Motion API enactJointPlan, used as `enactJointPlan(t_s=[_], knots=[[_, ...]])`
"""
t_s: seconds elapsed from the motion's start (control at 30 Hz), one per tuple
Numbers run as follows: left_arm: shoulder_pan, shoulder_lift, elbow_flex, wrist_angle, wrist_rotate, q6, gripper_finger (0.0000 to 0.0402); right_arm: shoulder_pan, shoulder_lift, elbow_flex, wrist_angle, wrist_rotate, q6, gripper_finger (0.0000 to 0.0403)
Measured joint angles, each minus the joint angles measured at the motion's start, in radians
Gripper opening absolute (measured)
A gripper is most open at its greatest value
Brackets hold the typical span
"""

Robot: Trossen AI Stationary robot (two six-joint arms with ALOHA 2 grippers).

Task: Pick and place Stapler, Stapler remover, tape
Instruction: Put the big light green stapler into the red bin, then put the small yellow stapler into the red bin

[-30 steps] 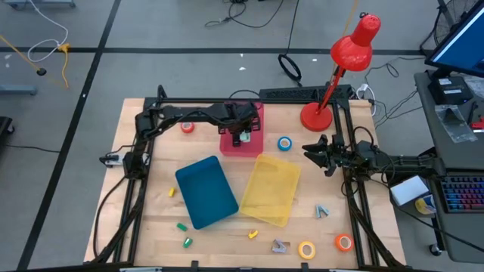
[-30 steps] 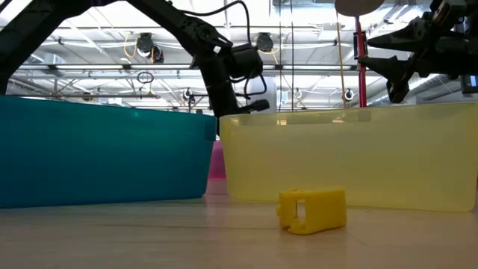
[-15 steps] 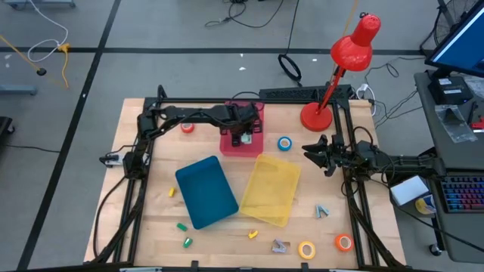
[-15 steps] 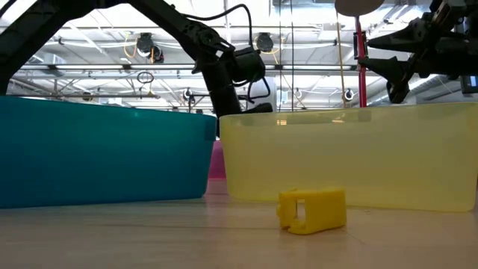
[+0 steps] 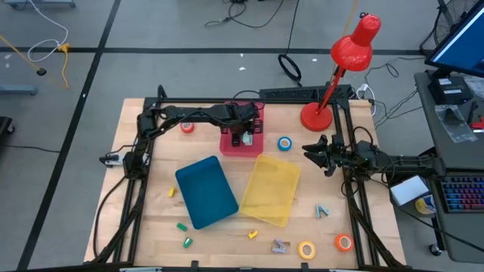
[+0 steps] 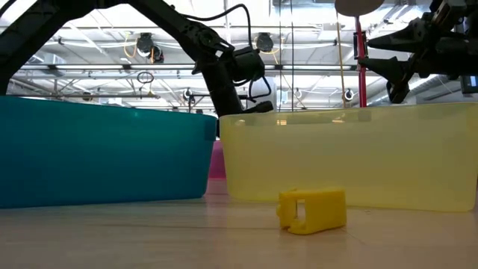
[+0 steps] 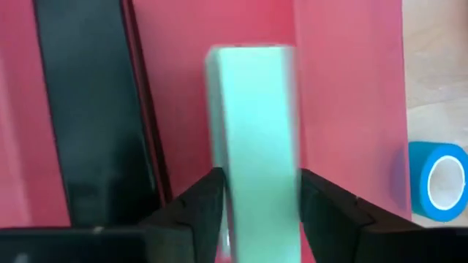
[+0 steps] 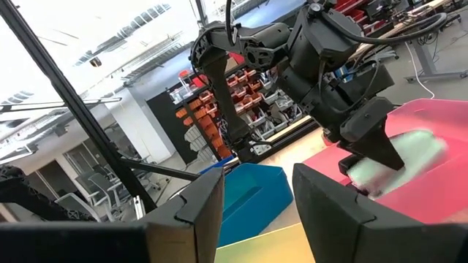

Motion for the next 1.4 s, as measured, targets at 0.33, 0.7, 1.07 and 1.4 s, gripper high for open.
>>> enactJointPlan(t_s=[0.33,0.7,1.07,1.4], knots=[[0.016,0.000,0.000,0.116,0.080,-0.003,0.0208,0.000,0.000,0.000,0.000,-0.004,0.006,0.0157],[0.060,-0.013,0.000,0.164,0.297,-0.009,0.0209,0.000,0.000,0.000,0.000,-0.005,0.045,0.0157],[0.022,-0.189,0.000,-0.003,0.213,0.191,0.0209,0.000,0.000,0.000,-0.004,-0.004,0.045,0.0157],[-0.208,-0.422,0.001,-0.416,0.165,0.216,0.0209,0.000,0.014,0.000,-0.015,-0.003,0.043,0.0157]])
